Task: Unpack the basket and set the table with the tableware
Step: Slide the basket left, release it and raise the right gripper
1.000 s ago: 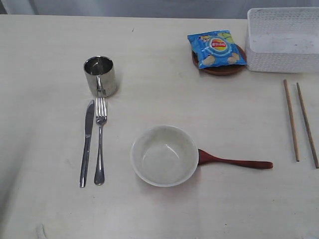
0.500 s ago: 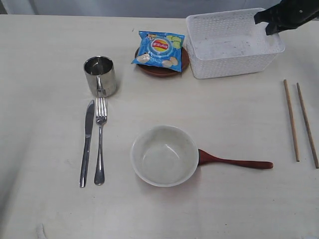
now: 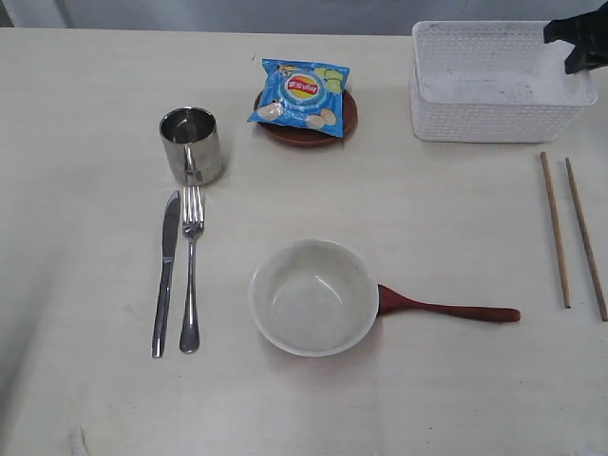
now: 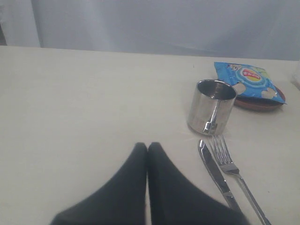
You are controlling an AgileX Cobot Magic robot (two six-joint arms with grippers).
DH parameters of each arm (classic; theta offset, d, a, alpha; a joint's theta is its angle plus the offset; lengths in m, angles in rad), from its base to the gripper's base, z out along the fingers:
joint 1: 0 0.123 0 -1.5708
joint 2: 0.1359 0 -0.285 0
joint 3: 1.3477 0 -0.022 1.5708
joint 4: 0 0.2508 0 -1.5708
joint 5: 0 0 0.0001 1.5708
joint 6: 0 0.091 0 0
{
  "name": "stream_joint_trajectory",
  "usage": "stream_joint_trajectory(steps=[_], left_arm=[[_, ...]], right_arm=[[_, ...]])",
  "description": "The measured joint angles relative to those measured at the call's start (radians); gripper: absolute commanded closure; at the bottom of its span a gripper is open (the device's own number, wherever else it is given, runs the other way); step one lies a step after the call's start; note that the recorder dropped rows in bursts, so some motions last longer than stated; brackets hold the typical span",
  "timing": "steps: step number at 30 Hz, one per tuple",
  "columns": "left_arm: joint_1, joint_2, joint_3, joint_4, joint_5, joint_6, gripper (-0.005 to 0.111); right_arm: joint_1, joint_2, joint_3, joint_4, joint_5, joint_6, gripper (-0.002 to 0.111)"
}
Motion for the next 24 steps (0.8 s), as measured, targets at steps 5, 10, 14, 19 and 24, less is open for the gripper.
stream_joint_trajectory(steps=[5, 10, 14, 19, 24], left_arm=[[0.000, 0.000, 0.000, 0.000, 0.000, 0.000, 0.107], [0.000, 0.000, 0.000, 0.000, 0.000, 0.000, 0.107], [0.000, 0.000, 0.000, 0.000, 0.000, 0.000, 0.107], [0.000, 0.000, 0.000, 0.000, 0.000, 0.000, 0.107], [0.000, 0.000, 0.000, 0.000, 0.000, 0.000, 0.107]], right_arm=[[-0.002, 0.027, 0.000, 0.092, -0.002, -0.048, 0.109], [0.008, 0.051, -0.002, 0.119, -0.004, -0.056, 0.109], [0.010, 0.053, -0.002, 0.146, -0.006, -0.060, 0.108], [0.011, 0.055, -0.002, 0.203, 0.000, -0.065, 0.108], [0.012, 0.055, -0.002, 0.213, 0.006, -0.072, 0.103]])
